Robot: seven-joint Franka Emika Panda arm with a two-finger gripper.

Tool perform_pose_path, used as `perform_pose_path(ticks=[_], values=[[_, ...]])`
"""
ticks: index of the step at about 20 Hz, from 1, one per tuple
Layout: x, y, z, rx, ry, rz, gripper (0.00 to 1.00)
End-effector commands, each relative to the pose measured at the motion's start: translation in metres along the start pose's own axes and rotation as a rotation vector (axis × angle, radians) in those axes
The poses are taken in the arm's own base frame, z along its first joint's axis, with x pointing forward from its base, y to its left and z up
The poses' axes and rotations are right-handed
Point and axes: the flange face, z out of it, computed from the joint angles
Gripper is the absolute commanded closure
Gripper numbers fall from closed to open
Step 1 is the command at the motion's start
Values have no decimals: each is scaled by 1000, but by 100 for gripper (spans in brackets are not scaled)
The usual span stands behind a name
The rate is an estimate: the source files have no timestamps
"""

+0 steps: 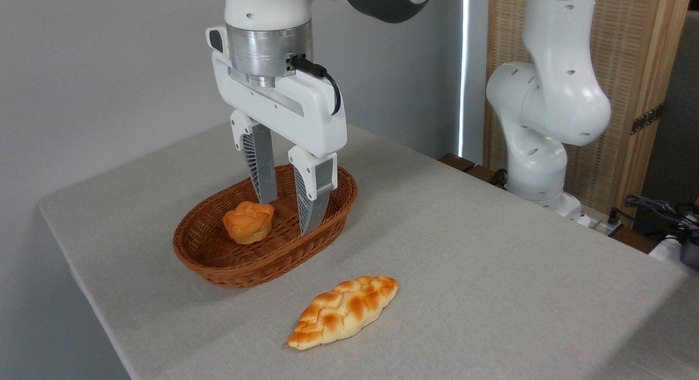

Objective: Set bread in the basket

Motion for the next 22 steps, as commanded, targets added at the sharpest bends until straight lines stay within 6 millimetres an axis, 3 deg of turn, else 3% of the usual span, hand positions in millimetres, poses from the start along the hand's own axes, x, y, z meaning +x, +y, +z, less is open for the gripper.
perform_pose_path(ticks=[1,7,12,18,22], values=[[-6,1,-4,-18,-33,11,0],[-7,2,-3,-24,-43,16,0],[-6,-6,16,9,-35,29,0],[-34,-22,81,-71,-146,104,0],[-34,-31,125,-88,-242,116,0]])
